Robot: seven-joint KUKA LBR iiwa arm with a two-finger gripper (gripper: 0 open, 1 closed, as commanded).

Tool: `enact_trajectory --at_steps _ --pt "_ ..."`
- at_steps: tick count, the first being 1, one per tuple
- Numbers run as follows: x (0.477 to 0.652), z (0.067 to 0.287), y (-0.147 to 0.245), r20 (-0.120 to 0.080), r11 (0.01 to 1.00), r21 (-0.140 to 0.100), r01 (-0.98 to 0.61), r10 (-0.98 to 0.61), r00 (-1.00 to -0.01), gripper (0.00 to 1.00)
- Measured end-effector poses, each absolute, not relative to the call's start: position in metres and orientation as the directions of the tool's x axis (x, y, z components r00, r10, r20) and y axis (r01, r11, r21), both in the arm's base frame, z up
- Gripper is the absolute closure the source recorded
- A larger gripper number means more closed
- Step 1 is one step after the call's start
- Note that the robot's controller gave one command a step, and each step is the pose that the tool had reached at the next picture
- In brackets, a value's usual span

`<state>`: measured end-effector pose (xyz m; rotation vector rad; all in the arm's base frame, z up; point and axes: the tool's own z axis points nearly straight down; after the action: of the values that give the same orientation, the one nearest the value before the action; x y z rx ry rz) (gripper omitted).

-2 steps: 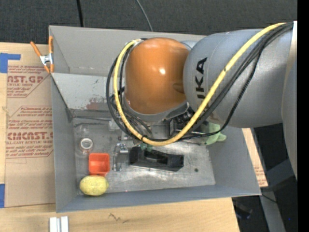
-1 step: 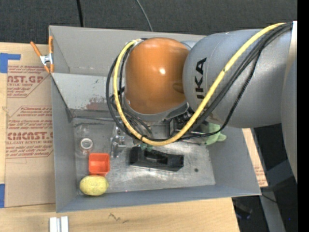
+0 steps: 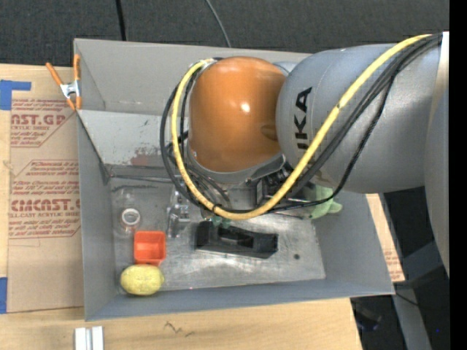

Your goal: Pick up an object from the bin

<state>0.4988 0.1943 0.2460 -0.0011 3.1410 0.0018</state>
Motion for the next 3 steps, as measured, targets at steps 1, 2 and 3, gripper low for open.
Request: enact_trajectory --at_steps 1,2,3 --pt "0.484 0.197 0.177 0.0 0.998 0.001 0.055 0.055 -0.998 0.0" --pt "0.484 0.197 0.177 0.0 0.998 0.001 0.055 0.055 -0.998 0.0" --pt "0.485 0.151 0.19 -0.007 0.996 0.004 0.088 0.088 -0.996 0.0"
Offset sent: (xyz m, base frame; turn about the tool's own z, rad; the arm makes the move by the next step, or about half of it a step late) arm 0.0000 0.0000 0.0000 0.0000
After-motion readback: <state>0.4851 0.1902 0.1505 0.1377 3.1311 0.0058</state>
